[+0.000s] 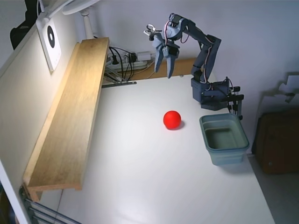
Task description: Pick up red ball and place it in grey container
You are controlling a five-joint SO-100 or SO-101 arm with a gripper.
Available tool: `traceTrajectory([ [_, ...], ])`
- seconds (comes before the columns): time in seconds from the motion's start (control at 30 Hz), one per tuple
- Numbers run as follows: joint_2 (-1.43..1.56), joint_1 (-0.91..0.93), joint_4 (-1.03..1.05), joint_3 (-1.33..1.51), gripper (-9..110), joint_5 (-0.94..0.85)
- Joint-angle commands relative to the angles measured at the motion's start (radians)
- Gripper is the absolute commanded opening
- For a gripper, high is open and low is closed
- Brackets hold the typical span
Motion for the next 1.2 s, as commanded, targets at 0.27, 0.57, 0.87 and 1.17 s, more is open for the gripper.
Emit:
traceTrajectory([
  [0.27,0.183,-0.013,-0.083,0.364,38,0.003],
  [0.57,0.312,-0.013,-0.292,0.705,38,0.003],
  [0.87,0.39,-0.013,-0.475,0.965,38,0.003],
  [1.17,0.423,-0.013,-0.651,1.175,38,0.003],
])
